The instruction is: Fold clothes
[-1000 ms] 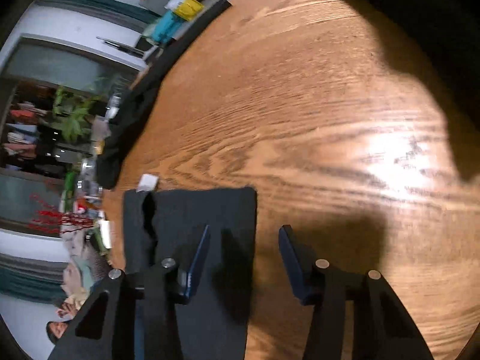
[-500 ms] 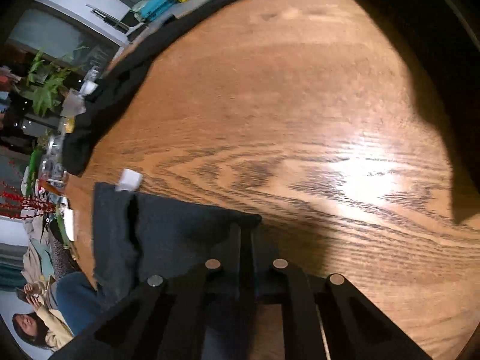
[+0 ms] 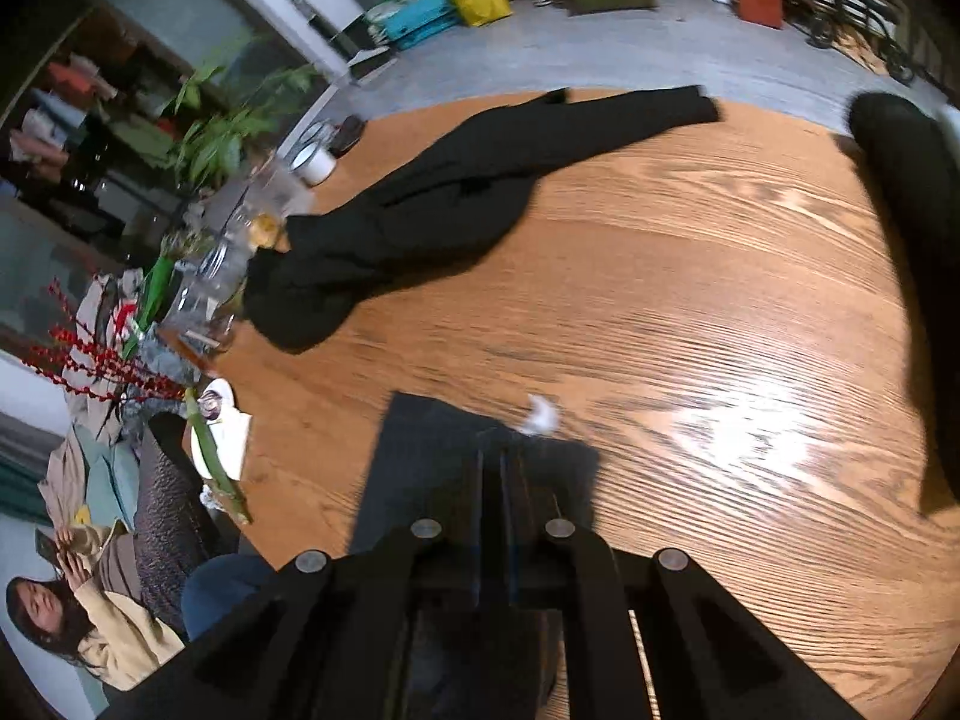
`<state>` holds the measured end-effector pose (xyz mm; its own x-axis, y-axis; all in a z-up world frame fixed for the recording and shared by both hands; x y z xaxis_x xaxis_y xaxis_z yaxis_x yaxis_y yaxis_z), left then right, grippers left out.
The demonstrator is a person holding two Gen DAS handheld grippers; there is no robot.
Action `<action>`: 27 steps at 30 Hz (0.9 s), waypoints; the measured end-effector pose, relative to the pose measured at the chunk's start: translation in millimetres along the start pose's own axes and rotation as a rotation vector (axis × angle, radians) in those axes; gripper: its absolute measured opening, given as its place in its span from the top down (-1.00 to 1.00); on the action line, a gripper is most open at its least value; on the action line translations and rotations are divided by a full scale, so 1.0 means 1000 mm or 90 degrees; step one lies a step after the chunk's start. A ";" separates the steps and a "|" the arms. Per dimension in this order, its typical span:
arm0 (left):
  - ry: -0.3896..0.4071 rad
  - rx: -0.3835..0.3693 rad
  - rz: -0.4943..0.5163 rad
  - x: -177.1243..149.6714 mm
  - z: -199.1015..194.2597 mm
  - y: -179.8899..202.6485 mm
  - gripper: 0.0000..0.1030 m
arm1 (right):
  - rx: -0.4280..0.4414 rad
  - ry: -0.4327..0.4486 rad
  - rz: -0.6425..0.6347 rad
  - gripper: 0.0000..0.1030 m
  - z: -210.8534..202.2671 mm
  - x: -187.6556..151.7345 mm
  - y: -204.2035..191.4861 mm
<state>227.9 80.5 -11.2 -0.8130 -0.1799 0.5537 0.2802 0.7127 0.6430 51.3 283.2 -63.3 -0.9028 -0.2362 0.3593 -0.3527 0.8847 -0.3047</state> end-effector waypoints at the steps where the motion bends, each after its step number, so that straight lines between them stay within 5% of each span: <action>1: 0.008 0.007 -0.013 0.002 -0.005 -0.010 0.83 | 0.001 -0.006 -0.003 0.87 0.008 0.006 -0.010; 7: 0.024 0.067 -0.127 -0.003 -0.018 -0.086 0.83 | -0.008 -0.063 -0.011 0.87 0.080 0.036 -0.059; 13: -0.049 0.114 -0.221 -0.019 0.008 -0.143 0.84 | -0.048 -0.130 -0.010 0.87 0.156 0.052 -0.082; 17: -0.092 0.146 -0.217 -0.028 0.024 -0.150 0.83 | -0.070 -0.164 -0.007 0.86 0.189 0.046 -0.082; 19: -0.098 0.151 -0.225 -0.030 0.026 -0.151 0.78 | -0.053 -0.167 0.002 0.63 0.200 0.043 -0.082; 21: -0.088 0.159 -0.235 -0.032 0.021 -0.151 0.73 | -0.013 -0.154 0.007 -0.04 0.197 0.044 -0.085; 25: -0.045 0.152 -0.219 -0.036 -0.005 -0.135 0.69 | 0.053 -0.110 -0.017 -0.10 0.162 0.047 -0.096; 27: -0.015 0.137 -0.204 -0.029 -0.020 -0.128 0.59 | 0.075 -0.073 -0.035 -0.34 0.127 0.046 -0.099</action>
<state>225.7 -19.3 -98.3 -0.8544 -0.4030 0.3280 -0.1021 0.7491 0.6546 13.6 133.7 -129.1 -0.9007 -0.3335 0.2783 -0.4234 0.8171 -0.3912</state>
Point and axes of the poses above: each gripper's, at about its wrist camera, not at the fingertips, and z roughly the way its jaws point, y to its right, x to its top, the point moved 3 cm from there along z, roughly the way its jaws point, and after that the axes turned 13 degrees about -z, right-handed, at the moved point
